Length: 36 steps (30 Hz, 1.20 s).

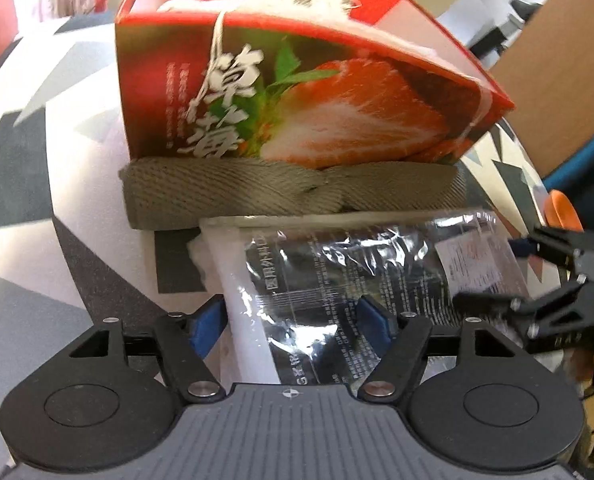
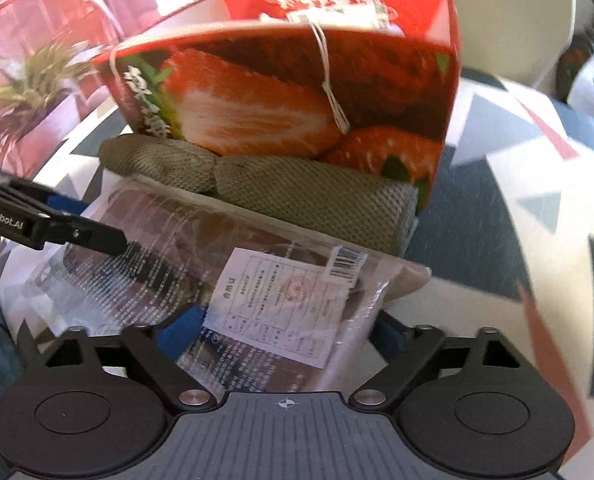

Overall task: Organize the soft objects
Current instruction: 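Close the left tool on the clear plastic bag while the right tool grips its other end, then lift the clear plastic bag with both tools over the red box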

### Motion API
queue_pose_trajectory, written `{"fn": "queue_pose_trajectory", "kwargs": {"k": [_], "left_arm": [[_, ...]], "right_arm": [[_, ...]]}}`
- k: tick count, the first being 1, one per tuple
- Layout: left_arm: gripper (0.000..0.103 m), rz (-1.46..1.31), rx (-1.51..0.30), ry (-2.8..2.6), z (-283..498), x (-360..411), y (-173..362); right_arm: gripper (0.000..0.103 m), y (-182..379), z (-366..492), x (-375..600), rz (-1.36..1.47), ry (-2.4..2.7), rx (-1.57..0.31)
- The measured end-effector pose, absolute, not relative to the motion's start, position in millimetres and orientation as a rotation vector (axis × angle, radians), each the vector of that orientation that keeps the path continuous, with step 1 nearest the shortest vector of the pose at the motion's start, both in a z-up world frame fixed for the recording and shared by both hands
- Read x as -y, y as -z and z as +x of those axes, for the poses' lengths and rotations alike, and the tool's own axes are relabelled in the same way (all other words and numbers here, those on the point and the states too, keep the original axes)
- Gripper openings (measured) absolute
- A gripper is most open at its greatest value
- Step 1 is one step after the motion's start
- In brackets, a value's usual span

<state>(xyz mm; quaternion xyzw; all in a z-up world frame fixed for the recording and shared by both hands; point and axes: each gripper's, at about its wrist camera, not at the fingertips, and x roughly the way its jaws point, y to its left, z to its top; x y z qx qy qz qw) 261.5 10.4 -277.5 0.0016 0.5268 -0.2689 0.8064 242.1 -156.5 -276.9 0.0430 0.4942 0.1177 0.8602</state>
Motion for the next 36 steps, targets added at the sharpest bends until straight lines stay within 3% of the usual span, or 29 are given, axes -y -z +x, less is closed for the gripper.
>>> {"fn": "queue_pose_trajectory", "kwargs": {"k": [3, 11, 25, 36], "left_arm": [[0.071, 0.001, -1.107, 0.605, 256, -18, 268], [0.063, -0.008, -1.036, 0.658, 237, -37, 235], [0.063, -0.048, -0.840, 0.668, 219, -50, 161], [0.063, -0.099, -0.726, 0.643, 219, -54, 124]], "right_arm": [[0.062, 259, 234, 163, 0.068, -0.258, -0.994], [0.040, 218, 216, 179, 0.003, -0.310, -0.921], [0.030, 145, 198, 167, -0.142, -0.298, -0.740], [0.029, 113, 201, 166, -0.150, -0.273, -0.620]]}}
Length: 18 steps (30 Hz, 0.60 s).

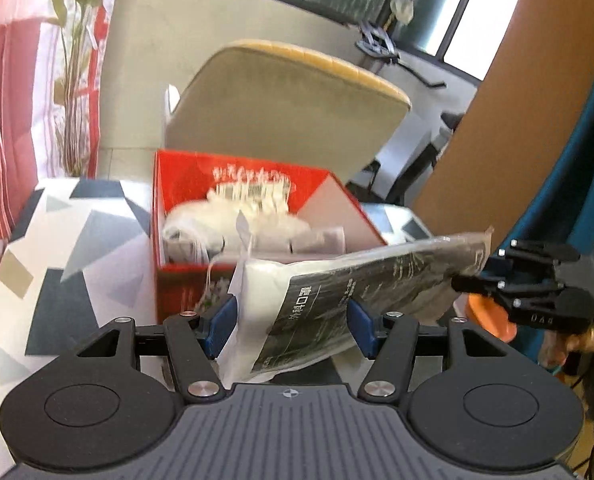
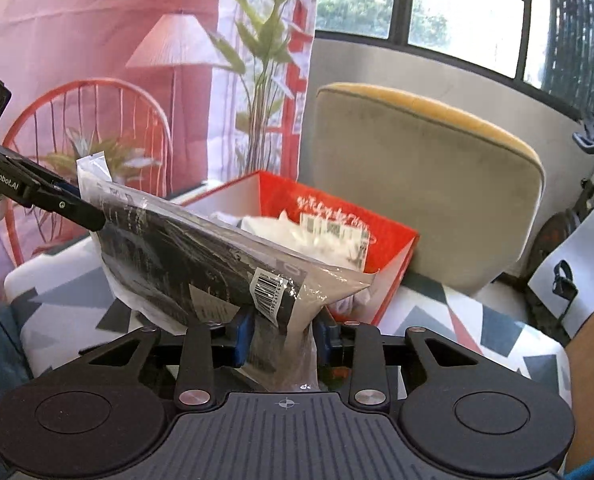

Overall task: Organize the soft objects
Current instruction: 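Lift the clear plastic bag with both tools over the red box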

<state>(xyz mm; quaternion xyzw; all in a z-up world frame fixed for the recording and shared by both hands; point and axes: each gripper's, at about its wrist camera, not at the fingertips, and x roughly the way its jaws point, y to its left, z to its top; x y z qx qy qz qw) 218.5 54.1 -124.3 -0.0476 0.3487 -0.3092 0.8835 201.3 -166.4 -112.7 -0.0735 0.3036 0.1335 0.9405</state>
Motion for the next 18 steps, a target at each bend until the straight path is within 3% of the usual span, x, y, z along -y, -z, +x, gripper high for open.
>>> {"fn": "queue_pose_trajectory", "kwargs": {"k": [18], "left_arm": [[0.059, -0.109, -0.531, 0.536, 315, -19, 77]], "right_arm": [[0.028, 78, 292, 202, -0.134, -0.184, -0.441]]}}
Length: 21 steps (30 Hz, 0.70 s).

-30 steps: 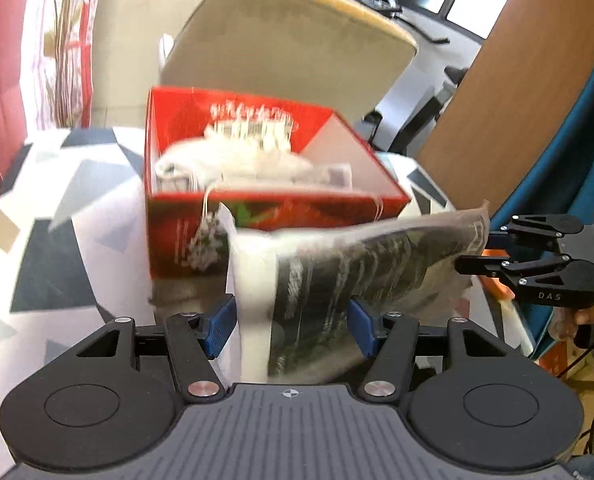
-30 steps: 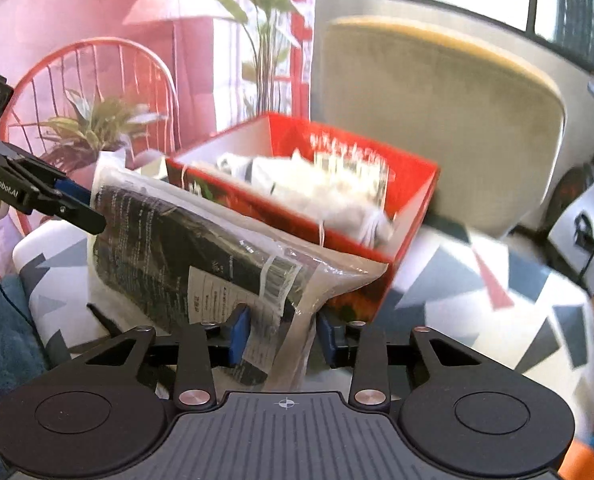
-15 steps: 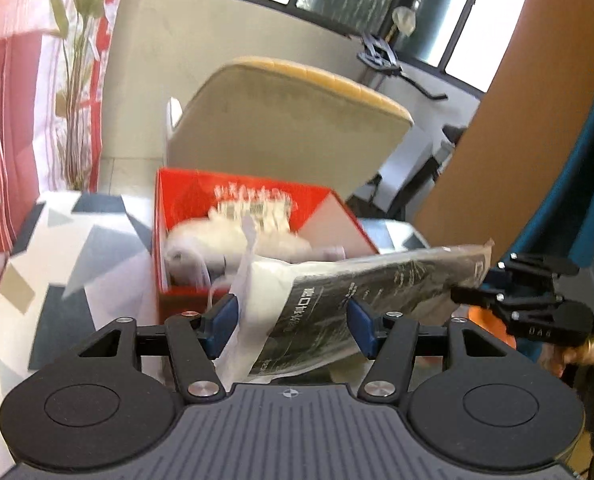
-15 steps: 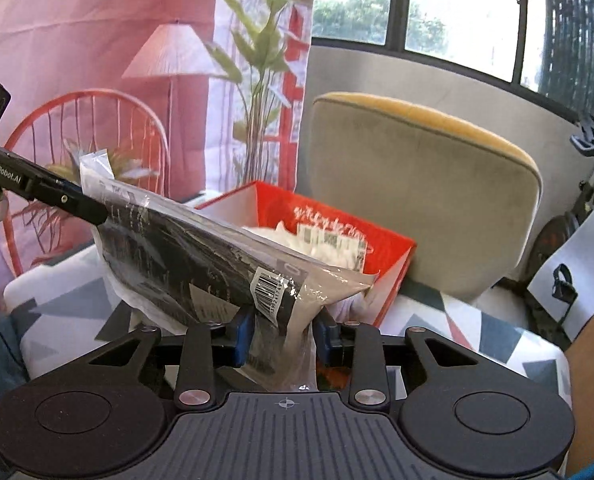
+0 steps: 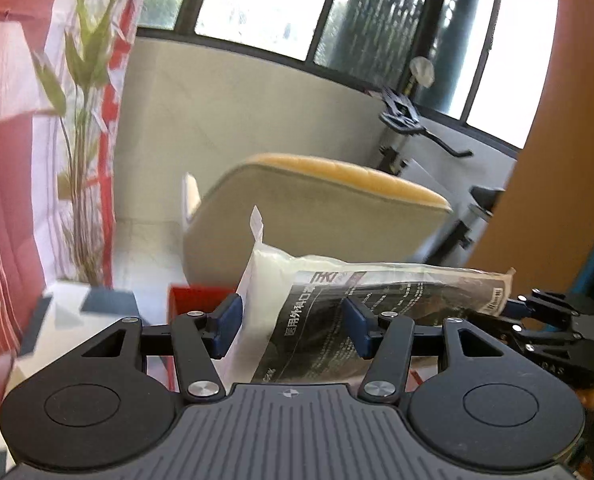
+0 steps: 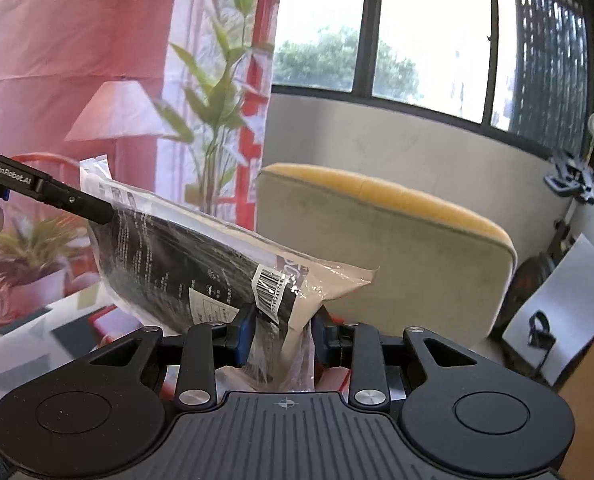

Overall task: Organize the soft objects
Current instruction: 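Lift the clear plastic bag with both tools over the red box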

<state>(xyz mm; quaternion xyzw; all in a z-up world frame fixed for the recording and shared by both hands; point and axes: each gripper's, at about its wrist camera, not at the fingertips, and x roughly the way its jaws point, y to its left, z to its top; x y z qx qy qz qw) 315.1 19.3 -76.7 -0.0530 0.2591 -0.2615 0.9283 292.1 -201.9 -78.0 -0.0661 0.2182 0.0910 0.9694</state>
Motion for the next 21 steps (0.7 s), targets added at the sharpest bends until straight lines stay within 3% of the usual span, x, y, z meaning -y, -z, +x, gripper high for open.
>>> {"fn": "queue_pose_trajectory", "kwargs": {"k": [12, 21], "left_arm": [[0.058, -0.108, -0.580, 0.444, 420, 0, 124], [0.059, -0.064, -0.577, 0.434, 447, 8, 146]], "right_arm": [[0.026, 151, 407, 201, -0.277, -0.147, -0.391], [0.024, 193, 446, 181, -0.445, -0.127, -0.371]]}}
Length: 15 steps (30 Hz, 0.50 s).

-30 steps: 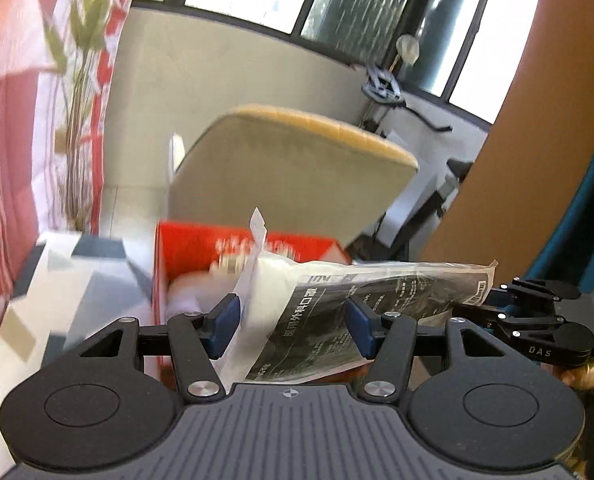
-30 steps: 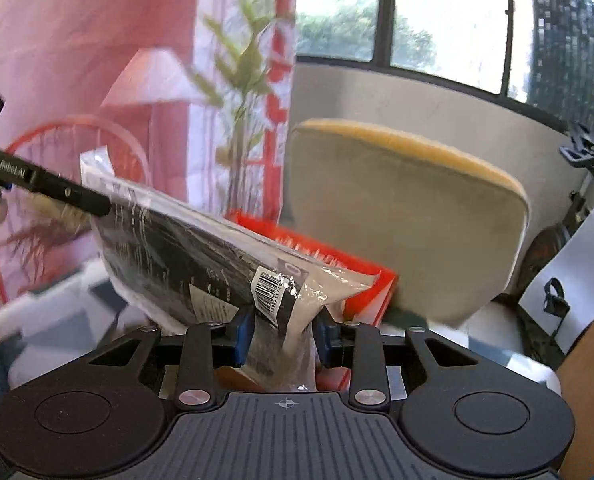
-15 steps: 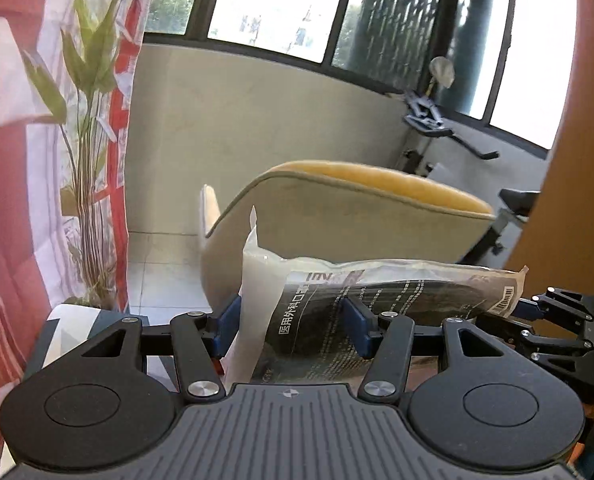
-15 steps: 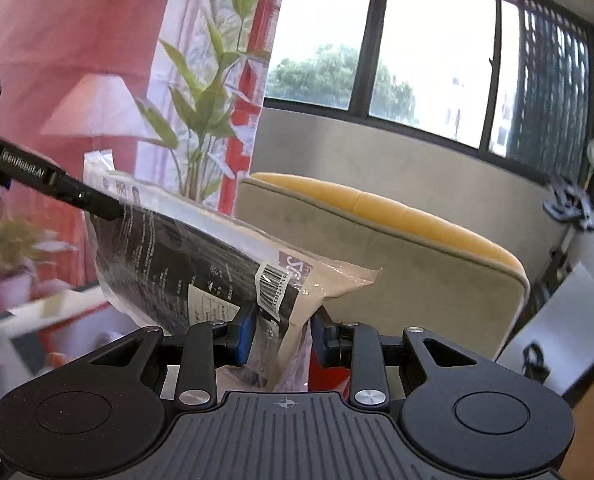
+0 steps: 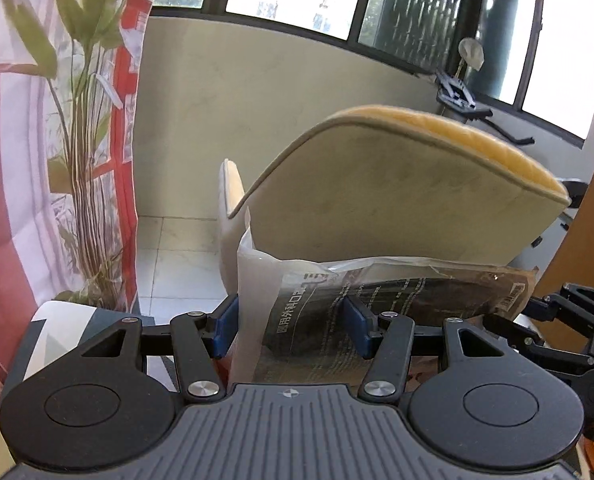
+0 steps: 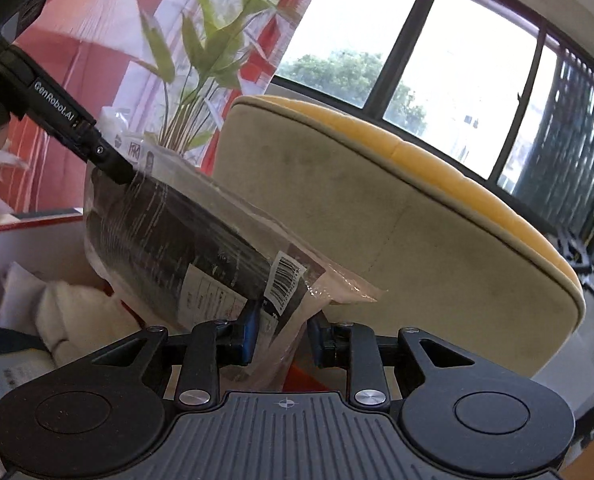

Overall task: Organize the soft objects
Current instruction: 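Lift the clear plastic bag with both tools over the red box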

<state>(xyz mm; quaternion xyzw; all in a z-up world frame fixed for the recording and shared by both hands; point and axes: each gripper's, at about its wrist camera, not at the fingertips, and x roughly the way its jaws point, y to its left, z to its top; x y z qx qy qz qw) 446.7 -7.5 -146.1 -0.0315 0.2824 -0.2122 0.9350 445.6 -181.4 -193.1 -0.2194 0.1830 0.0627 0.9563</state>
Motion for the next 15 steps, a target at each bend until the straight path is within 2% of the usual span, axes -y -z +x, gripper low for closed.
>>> {"fn": "queue_pose_trajectory", "kwargs": {"k": [9, 11, 15], "left_arm": [[0.058, 0.016, -0.687, 0.427, 469, 18, 166], [0.053, 0.010, -0.718, 0.427, 473, 15, 170], [0.052, 0.028, -0.791, 0.420, 481, 17, 179]], "right_arm": [[0.021, 219, 471, 166, -0.547, -0.131, -0.488], [0.019, 221, 476, 164, -0.543, -0.144, -0.529], [0.016, 222, 490, 163, -0.472, -0.155, -0.624]]}}
